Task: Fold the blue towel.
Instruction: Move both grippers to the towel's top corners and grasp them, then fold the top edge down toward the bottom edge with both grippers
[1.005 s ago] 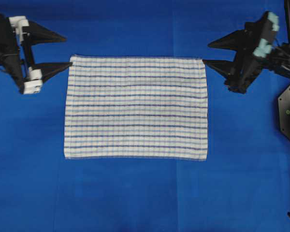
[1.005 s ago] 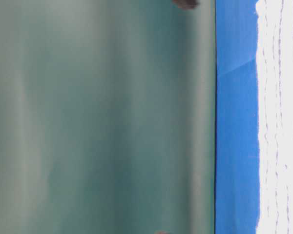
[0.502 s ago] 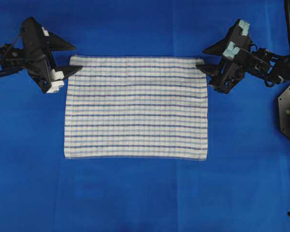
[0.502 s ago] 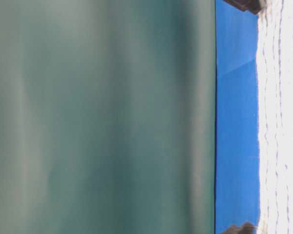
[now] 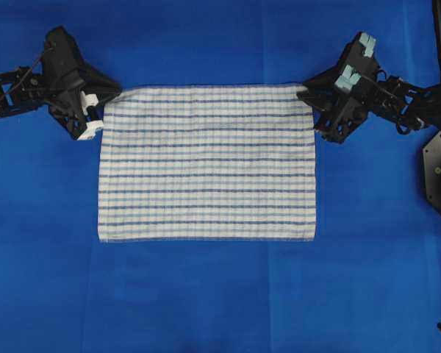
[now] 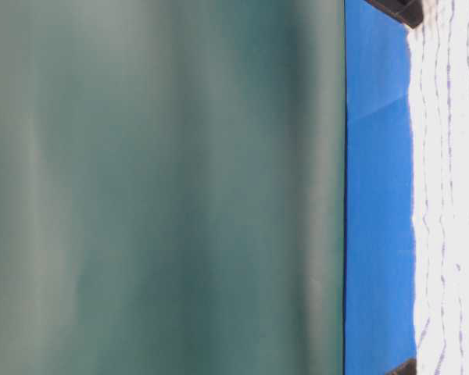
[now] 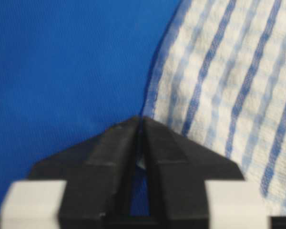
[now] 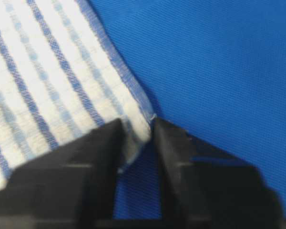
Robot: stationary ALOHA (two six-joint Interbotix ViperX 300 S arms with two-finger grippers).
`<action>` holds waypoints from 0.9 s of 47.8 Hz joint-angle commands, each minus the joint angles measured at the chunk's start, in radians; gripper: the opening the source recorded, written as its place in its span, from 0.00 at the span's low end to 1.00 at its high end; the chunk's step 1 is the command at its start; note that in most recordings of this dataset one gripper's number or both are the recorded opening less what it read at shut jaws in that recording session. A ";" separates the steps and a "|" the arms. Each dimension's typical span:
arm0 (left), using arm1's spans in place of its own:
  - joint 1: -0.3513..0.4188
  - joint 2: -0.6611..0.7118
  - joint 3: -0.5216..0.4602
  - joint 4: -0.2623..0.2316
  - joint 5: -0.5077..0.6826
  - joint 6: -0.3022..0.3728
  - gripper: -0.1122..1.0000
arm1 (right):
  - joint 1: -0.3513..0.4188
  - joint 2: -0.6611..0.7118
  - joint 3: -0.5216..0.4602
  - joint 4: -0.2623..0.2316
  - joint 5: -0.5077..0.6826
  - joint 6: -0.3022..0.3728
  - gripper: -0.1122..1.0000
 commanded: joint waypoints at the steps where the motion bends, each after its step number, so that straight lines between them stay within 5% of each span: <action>1: -0.018 -0.011 -0.006 -0.005 0.012 -0.002 0.10 | 0.009 -0.003 -0.008 0.000 -0.005 -0.002 0.30; 7: -0.028 -0.009 -0.012 -0.002 0.017 -0.002 0.10 | 0.017 -0.003 -0.006 0.000 -0.005 -0.002 0.17; 43: -0.005 -0.178 -0.012 0.005 0.127 0.017 0.10 | 0.021 -0.126 -0.005 0.000 0.029 -0.003 0.17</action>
